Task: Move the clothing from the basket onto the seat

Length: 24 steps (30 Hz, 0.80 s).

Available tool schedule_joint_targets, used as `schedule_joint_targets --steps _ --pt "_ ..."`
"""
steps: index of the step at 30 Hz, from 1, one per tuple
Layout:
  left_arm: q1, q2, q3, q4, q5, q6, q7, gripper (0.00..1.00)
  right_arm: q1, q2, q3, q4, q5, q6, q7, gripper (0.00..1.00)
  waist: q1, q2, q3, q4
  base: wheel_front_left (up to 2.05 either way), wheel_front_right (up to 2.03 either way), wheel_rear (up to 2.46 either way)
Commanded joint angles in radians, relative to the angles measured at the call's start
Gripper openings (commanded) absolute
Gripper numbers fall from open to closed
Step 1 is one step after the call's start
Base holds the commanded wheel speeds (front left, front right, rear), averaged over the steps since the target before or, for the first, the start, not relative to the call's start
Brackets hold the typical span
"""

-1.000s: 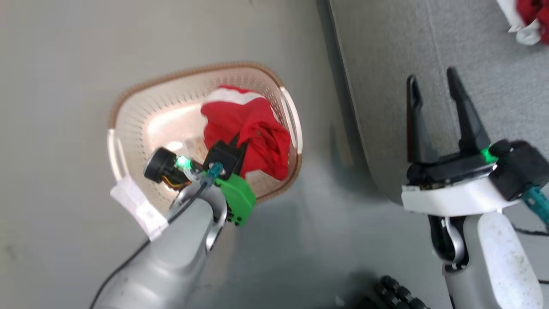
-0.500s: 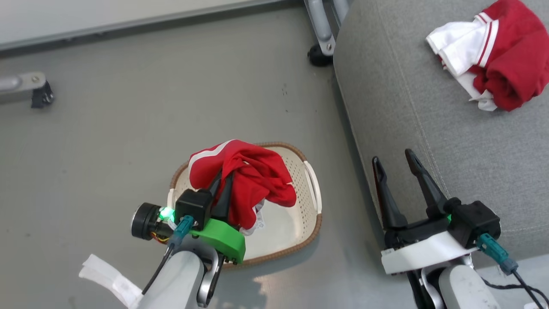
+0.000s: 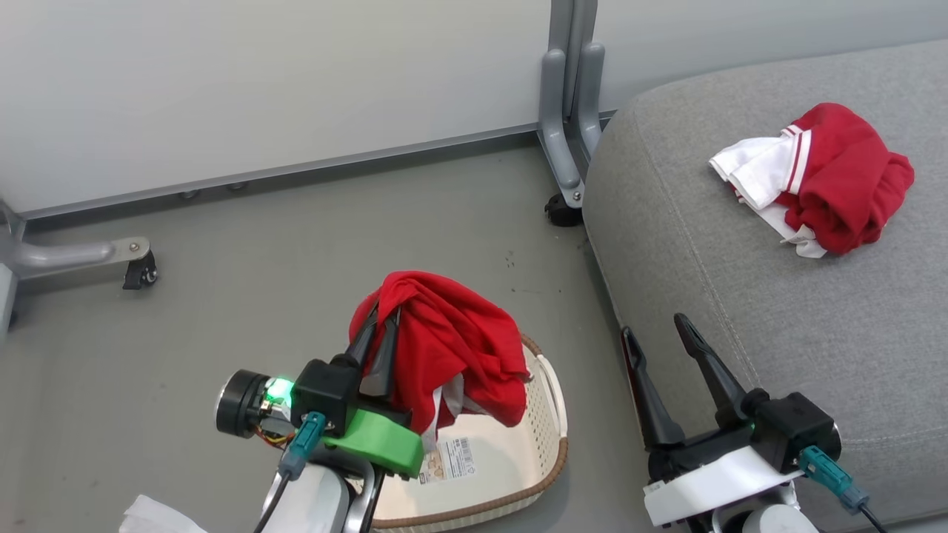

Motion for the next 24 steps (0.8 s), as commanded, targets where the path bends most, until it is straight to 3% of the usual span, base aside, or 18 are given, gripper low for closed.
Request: schedule_joint_targets --steps 1,11,24 --pt "0.014 -0.002 0.006 -0.012 0.016 -0.001 0.000 0.00 0.011 -0.003 0.005 0.003 -0.005 -0.001 -0.003 1.00 0.0001 0.0000 -0.011 0.004 0.00 0.00 0.00" --pt "-0.021 -0.006 -0.018 -0.036 0.016 -0.023 -0.001 0.00 0.001 -0.004 0.035 0.004 -0.038 -0.001 -0.003 1.00 0.0001 0.0000 -0.007 0.008 0.00 0.00 0.00" --pt "-0.100 -0.014 -0.133 -0.060 0.011 -0.044 0.010 0.00 -0.076 -0.049 0.234 0.085 -0.002 -0.001 -0.003 1.00 0.0001 0.0000 0.003 0.033 0.00 0.00 0.00"
